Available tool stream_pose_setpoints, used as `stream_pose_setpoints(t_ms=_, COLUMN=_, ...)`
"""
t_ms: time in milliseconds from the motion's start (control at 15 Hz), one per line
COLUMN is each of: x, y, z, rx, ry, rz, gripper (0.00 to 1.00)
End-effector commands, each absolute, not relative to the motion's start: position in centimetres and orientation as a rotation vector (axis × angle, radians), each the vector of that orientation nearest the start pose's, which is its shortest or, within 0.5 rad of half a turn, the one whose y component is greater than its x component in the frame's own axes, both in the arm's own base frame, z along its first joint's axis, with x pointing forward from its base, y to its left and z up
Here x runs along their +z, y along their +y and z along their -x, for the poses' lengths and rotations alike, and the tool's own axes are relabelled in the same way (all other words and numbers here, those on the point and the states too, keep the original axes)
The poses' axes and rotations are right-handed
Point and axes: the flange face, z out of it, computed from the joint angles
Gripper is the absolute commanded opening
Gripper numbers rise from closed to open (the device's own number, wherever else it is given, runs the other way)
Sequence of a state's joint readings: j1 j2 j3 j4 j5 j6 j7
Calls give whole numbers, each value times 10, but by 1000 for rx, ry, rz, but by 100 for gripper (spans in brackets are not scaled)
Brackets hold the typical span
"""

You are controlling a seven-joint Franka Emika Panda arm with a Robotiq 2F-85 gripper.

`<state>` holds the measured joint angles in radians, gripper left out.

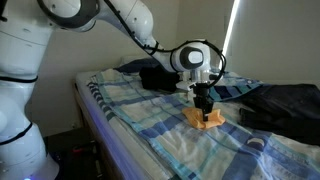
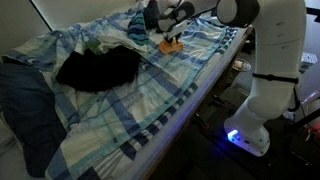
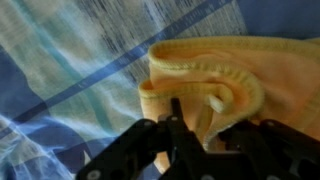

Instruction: Unfold the yellow towel

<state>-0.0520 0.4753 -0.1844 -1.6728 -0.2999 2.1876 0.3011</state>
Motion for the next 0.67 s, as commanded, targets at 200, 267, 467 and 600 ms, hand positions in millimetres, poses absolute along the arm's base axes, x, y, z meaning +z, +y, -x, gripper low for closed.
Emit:
stream_pose_setpoints(t_ms=200, x=372, y=-182, z=-655, rx=-217, ry=702, rz=3390, gripper=1)
stream_pose_setpoints(t_ms=267, x=378, y=-187, z=-655, rx=-234, ry=720, rz=3387, gripper=3)
stream_pose_setpoints(t_ms=467, x=386, y=-205, z=-655, rx=-265, ry=782, rz=3375, gripper=5)
stream_pose_setpoints(t_ms=600, x=381, y=-219, z=-656, rx=-243, ry=817, rz=3346, gripper=5)
